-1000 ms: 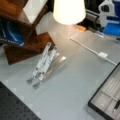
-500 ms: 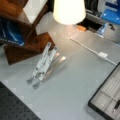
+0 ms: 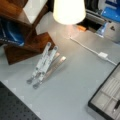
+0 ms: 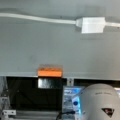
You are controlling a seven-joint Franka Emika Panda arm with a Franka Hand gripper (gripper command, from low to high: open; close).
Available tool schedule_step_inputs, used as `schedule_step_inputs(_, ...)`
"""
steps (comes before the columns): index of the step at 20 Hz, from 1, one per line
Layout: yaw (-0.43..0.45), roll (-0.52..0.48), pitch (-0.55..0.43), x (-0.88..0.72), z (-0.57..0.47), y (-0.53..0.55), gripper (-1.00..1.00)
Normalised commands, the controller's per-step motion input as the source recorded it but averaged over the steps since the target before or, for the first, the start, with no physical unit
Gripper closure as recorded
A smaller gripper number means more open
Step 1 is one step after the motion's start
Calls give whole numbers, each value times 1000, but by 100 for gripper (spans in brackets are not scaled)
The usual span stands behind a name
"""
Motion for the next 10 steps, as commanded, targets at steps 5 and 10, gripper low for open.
schedule_step_inputs(5, 126, 105, -209, -387, -236, -137, -100)
schedule_step_inputs(10, 92, 181, -161, -397, -236, -145, 100)
